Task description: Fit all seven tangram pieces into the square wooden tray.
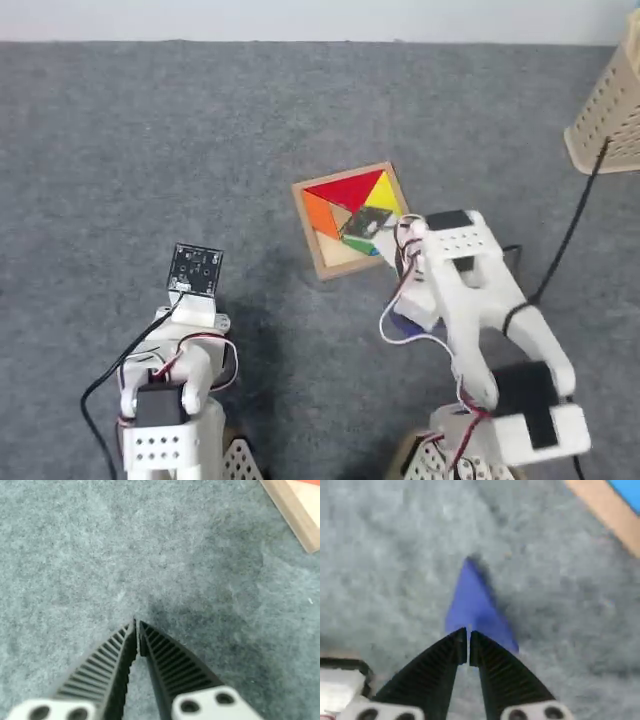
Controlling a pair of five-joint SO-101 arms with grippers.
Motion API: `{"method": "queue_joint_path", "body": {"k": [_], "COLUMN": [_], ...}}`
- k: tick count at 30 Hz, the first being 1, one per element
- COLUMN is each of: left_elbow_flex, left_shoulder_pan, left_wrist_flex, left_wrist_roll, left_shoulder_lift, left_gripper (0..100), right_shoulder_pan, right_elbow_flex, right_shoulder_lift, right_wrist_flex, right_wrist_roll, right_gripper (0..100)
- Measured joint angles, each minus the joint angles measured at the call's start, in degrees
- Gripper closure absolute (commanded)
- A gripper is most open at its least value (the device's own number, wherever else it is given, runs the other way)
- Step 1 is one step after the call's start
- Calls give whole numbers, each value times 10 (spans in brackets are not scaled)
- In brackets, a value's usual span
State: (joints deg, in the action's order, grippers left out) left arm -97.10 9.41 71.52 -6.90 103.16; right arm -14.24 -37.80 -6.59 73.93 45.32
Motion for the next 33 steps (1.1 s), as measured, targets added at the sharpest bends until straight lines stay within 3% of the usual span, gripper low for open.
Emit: {"method": "queue_joint_path", "body": {"k": [3,21,28,33], "left_elbow_flex": [0,0,0,0], "left_shoulder_pan": [0,0,0,0], "left_wrist_flex": [0,0,0,0], "left_wrist_roll": [0,0,0,0], "left_shoulder_lift": [0,0,0,0], "left_gripper": [988,988,988,988], "right_shoulder_pan": [-1,-43,-38,-39], "right_elbow_flex": [-24,-113,-112,-100], "right_shoulder_lift": [-20,-44,-48,-58], "right_wrist_flex": [0,-110,-115,-116], "right_wrist_roll": [23,13,-44,-77], "right_gripper": [809,809,997,993]}}
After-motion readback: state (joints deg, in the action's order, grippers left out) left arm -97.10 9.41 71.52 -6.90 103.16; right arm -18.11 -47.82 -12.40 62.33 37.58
